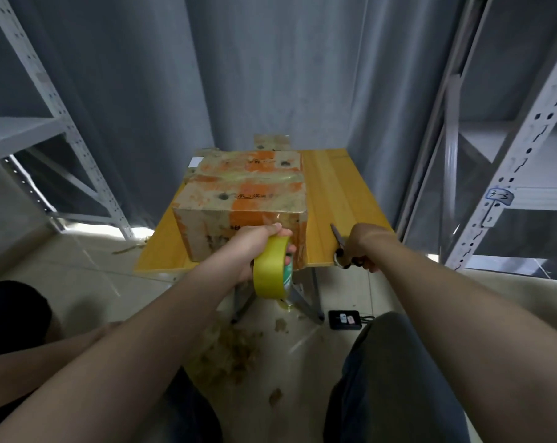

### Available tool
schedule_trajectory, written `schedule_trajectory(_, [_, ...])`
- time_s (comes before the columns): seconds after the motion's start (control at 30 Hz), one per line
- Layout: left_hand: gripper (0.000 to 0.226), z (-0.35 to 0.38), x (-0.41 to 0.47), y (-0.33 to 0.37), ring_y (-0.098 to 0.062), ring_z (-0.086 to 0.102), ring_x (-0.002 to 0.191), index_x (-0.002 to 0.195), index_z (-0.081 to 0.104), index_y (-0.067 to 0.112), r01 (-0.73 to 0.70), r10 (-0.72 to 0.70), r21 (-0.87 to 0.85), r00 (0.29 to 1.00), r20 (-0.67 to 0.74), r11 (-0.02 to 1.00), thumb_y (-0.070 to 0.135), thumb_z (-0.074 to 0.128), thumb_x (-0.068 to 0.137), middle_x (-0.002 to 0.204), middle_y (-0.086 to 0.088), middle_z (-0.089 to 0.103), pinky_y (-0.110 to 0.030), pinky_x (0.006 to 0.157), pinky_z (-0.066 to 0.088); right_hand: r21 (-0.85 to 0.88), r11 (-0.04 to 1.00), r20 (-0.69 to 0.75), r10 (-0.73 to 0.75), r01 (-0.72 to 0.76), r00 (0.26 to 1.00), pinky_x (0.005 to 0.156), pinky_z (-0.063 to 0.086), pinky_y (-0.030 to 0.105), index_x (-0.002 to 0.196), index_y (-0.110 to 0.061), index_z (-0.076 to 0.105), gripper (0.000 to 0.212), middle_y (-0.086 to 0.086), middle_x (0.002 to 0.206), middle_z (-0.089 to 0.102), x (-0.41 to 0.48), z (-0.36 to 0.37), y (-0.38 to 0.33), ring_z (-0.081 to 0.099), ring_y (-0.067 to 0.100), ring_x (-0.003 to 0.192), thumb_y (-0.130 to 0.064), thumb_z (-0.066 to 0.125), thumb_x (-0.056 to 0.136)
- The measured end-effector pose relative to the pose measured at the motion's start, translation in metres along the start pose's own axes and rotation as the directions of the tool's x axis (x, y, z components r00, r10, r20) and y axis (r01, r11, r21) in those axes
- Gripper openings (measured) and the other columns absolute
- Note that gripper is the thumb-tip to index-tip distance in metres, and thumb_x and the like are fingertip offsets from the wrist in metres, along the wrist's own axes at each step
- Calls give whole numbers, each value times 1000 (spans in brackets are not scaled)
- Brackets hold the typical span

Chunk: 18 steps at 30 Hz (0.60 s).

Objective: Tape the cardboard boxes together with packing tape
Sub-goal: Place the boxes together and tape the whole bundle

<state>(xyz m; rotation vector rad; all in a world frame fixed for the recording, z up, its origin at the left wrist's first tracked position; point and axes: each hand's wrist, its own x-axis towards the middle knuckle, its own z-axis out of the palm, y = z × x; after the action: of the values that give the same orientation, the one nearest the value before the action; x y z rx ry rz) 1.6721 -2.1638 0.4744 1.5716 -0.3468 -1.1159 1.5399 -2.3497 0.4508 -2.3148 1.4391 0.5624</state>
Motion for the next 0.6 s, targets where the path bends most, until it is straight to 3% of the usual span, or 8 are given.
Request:
schedule_trajectory(0.03, [29, -1, 1, 1, -25, 68, 51, 110, 70, 3, 4, -4, 1, 1000, 8, 1000, 26, 53, 109, 78, -17, 76, -30, 47, 56, 38, 999, -53, 5, -3, 999, 84, 58, 38, 85, -21, 52, 25, 12, 92, 68, 2, 1, 1, 67, 30, 82, -30, 72, 97])
schedule_trajectory(0.1, [29, -4, 3, 2, -24, 69, 51, 109, 70, 4, 25, -25, 6, 999, 33, 1000, 27, 53, 109, 77, -16, 76, -29, 46, 56, 160, 987, -124, 9, 11, 992, 70, 58, 35, 84, -10, 62, 32, 11, 82, 70, 4, -1, 5, 68, 28, 72, -37, 77, 90])
schedule_trajectory(0.17, [29, -7, 5, 4, -24, 71, 53, 109, 71, 7, 57, -58, 23, 997, 59, 998, 30, 53, 108, 80, -15, 78, -30, 47, 57, 348, 934, -216, -2, 79, 976, 50, 49, 29, 73, -8, 63, 41, 9, 69, 64, 3, -10, 3, 62, 27, 60, -43, 81, 85])
schedule_trajectory(0.23, [30, -11, 8, 6, -24, 72, 56, 109, 72, 9, 81, -85, 48, 993, 83, 996, 32, 53, 108, 84, -14, 79, -30, 49, 58, 545, 811, -337, -20, 212, 941, 39, 43, 25, 65, -10, 58, 44, 6, 59, 55, 1, -23, -6, 56, 25, 53, -42, 82, 83])
schedule_trajectory(0.33, [30, -13, 13, 9, -24, 73, 58, 108, 73, 10, 94, -101, 80, 990, 98, 992, 33, 54, 108, 87, -15, 79, -31, 51, 59, 628, 620, -546, -81, 471, 834, 39, 43, 27, 60, -12, 53, 40, -2, 49, 42, -12, -46, -32, 47, 21, 47, -34, 81, 80])
schedule_trajectory(0.43, [30, -12, 20, 11, -25, 71, 54, 107, 73, 7, 73, -83, 97, 991, 101, 993, 31, 55, 107, 84, -17, 78, -31, 49, 58, 631, 410, -639, -207, 659, 741, 43, 38, 30, 57, -15, 57, 35, -7, 46, 44, -28, -60, -65, 44, 16, 38, -24, 80, 82])
schedule_trajectory(0.53, [31, -12, 25, 11, -25, 70, 52, 107, 72, 6, 57, -67, 100, 992, 104, 993, 31, 55, 107, 80, -18, 77, -29, 48, 57, 655, 264, -621, -347, 708, 703, 40, 43, 26, 67, -12, 62, 26, 2, 51, 51, -37, -55, -92, 52, 18, 36, -18, 77, 88])
schedule_trajectory(0.6, [31, -13, 25, 9, -24, 72, 57, 107, 74, 10, 66, -77, 106, 992, 100, 992, 36, 56, 106, 85, -15, 78, -29, 48, 57, 671, 207, -598, -416, 712, 685, 45, 50, 25, 66, -13, 62, 28, -2, 51, 57, -38, -46, -105, 59, 16, 40, -12, 74, 91])
